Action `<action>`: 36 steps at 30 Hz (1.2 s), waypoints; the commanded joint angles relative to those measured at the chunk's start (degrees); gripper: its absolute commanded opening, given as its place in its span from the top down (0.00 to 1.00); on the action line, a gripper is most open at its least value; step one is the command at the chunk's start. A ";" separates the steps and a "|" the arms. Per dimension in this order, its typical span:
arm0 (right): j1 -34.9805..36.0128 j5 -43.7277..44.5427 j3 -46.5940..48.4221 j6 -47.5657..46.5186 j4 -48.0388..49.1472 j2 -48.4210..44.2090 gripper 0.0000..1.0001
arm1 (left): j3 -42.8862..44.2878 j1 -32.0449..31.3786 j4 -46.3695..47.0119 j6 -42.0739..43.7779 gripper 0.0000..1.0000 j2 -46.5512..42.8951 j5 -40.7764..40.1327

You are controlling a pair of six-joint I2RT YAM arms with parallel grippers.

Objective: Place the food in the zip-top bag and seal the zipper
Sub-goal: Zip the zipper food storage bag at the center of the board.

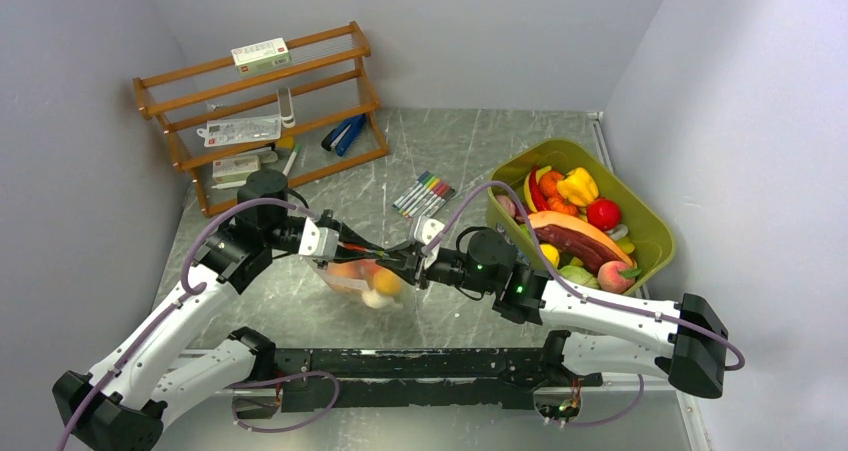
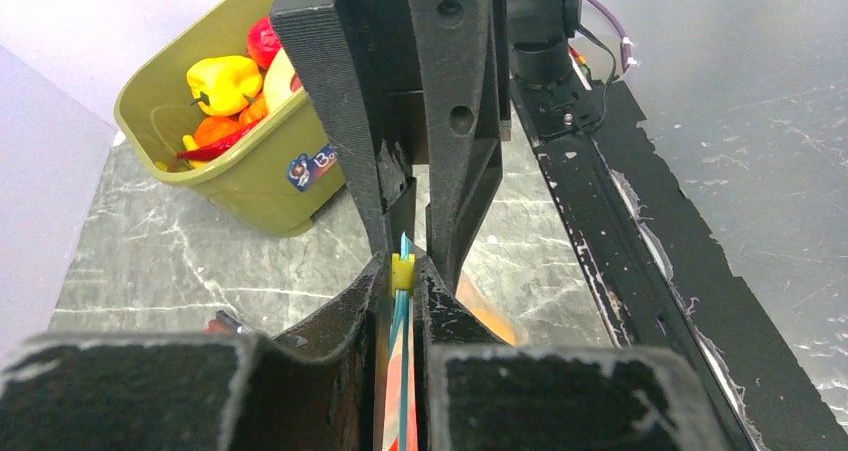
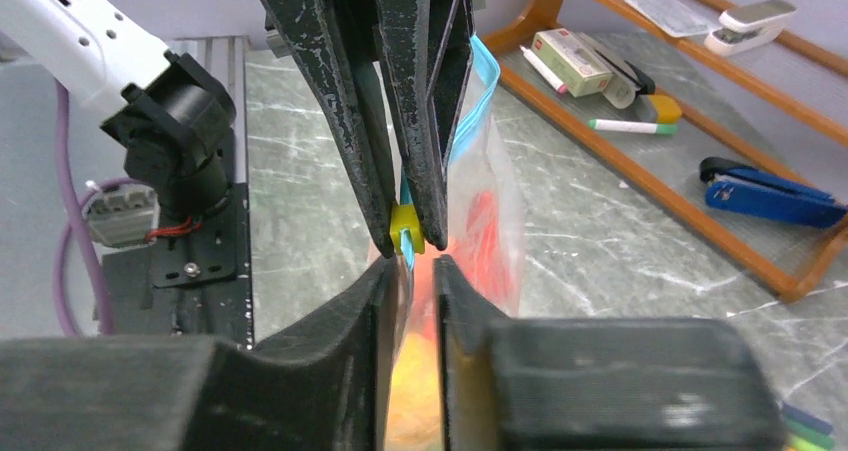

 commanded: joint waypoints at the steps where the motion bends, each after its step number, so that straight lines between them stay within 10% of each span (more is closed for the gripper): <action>1: 0.07 0.25 1.83 -0.03 1.81 0.01 0.89 | 0.83 -0.39 -0.19 1.06 0.93 -0.06 0.07; 4: 0.05 0.09 1.94 -0.20 1.84 0.04 1.00 | 0.95 -0.39 -1.09 1.61 0.93 -0.14 -0.38; 36: 0.02 2.72 -3.98 0.41 3.89 -8.04 1.00 | 0.77 -0.39 -7.51 4.00 0.93 -1.81 -12.51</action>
